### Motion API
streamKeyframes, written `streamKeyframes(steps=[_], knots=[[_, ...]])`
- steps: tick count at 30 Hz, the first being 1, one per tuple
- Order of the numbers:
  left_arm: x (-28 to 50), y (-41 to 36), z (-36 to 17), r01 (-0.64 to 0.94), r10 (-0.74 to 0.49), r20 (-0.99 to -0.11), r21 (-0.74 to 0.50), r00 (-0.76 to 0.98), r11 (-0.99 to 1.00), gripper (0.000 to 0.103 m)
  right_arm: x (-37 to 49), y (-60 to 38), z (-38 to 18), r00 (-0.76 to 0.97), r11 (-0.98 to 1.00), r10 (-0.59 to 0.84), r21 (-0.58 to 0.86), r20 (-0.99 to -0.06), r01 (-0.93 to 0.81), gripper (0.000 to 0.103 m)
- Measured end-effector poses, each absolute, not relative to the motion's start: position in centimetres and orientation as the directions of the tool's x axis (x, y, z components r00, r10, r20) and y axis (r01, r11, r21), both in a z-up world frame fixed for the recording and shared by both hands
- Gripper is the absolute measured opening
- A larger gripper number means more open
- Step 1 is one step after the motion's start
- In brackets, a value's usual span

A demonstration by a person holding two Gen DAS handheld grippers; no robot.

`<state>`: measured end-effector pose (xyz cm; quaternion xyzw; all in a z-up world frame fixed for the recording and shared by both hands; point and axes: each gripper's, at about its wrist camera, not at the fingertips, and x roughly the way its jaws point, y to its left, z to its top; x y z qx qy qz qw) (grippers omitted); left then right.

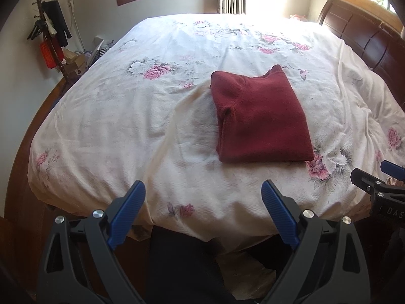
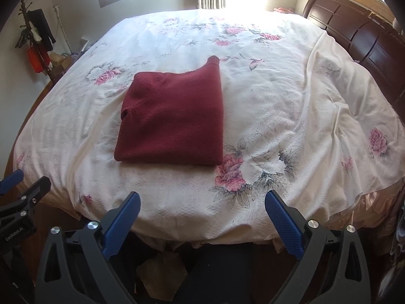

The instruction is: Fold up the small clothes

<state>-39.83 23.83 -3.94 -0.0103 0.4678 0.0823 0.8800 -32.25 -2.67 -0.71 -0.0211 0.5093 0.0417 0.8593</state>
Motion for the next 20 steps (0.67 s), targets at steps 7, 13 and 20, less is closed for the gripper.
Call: streamKeyframes(steps=[7, 13, 20], knots=[[-39.7, 24.0, -4.2, -0.159, 0.138, -0.828, 0.059, 0.544, 0.985, 0.092, -31.9, -2.8, -0.4, 0.516, 0.997, 0.032, -0.007, -0.856, -0.073, 0.099], [-39.7, 24.2, -4.2, -0.165, 0.147, -0.824, 0.066, 0.547, 0.984, 0.092, -31.1, -3.0, -0.9, 0.478, 0.999, 0.007, -0.019, -0.878, -0.049, 0.099], [-39.7, 24.3, -4.2, -0.164, 0.146, -0.823, 0.065, 0.549, 0.984, 0.092, -31.4, -3.2, -1.1, 0.465, 0.999, 0.001, -0.023, -0.885, -0.045, 0.099]])
